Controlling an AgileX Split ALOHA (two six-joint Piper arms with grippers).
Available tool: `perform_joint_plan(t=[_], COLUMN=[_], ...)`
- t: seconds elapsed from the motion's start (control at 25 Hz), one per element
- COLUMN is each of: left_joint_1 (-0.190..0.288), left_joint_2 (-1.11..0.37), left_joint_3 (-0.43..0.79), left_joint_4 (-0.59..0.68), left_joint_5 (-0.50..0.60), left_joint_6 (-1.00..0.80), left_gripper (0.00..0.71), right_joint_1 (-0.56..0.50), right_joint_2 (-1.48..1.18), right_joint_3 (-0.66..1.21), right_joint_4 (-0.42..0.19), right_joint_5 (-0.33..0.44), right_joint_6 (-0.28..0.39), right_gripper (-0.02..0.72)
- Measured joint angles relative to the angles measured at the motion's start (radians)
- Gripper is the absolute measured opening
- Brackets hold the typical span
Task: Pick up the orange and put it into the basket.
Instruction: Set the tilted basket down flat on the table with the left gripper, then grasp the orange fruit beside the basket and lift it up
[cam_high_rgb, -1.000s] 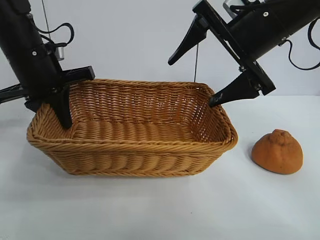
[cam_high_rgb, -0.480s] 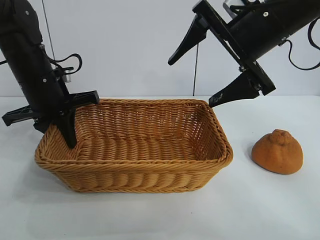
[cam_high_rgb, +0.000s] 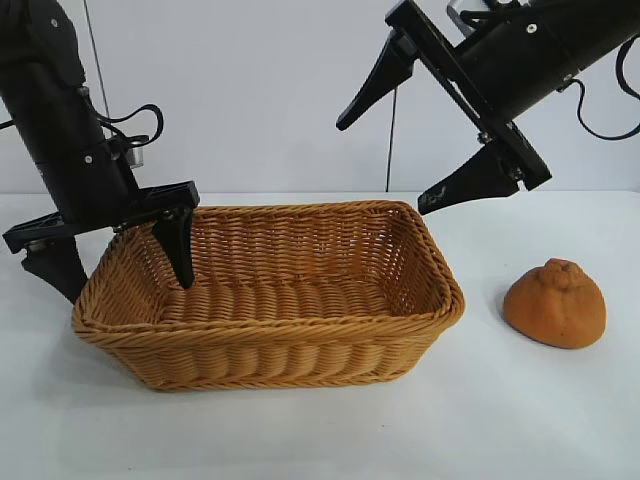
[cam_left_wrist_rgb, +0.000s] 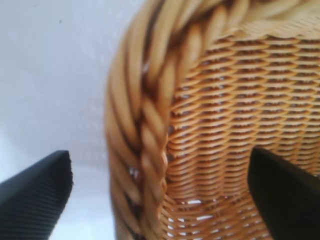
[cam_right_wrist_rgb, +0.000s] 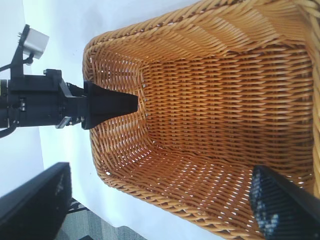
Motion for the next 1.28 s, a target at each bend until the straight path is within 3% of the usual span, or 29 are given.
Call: perform_joint_plan(t=[0.2,0.44,0.68,0.92,1.12,1.28], left_joint_1=[0.000,0.004,0.080,0.180,0.185,0.185], left_joint_2=[-0.061,-0.093,-0.094,-0.100,-0.164,-0.301], left_joint_3=[-0.059,-0.196,-0.285,-0.290,-0.270,-0.124], left_joint_4=[0.042,0.216,0.309,0.365,0.357,0.342], left_joint_5=[0.068,0.172,0.217,0.224,0.224,0.223], left_joint_6=[0.000,0.000,0.000,0.000,0.004,0.019], left_gripper=[0.692,0.693,0.693,0.693,0.683,0.678], right_joint_1=[0.000,0.000,0.000,0.000,0.000,0.000], right_joint_2=[0.000,0.000,0.000,0.000,0.000,0.000], right_joint_3=[0.000,0.000,0.000,0.000,0.000,0.000], right_joint_4=[0.000,-0.002,-0.010,-0.012,-0.016,-0.016], right_joint_5=[0.000,0.000,0.000,0.000,0.000,0.000], right_joint_6=[0.000,0.000,0.000,0.000,0.000,0.000], right_gripper=[0.661,0.661,0.661,0.661,0.661,0.661])
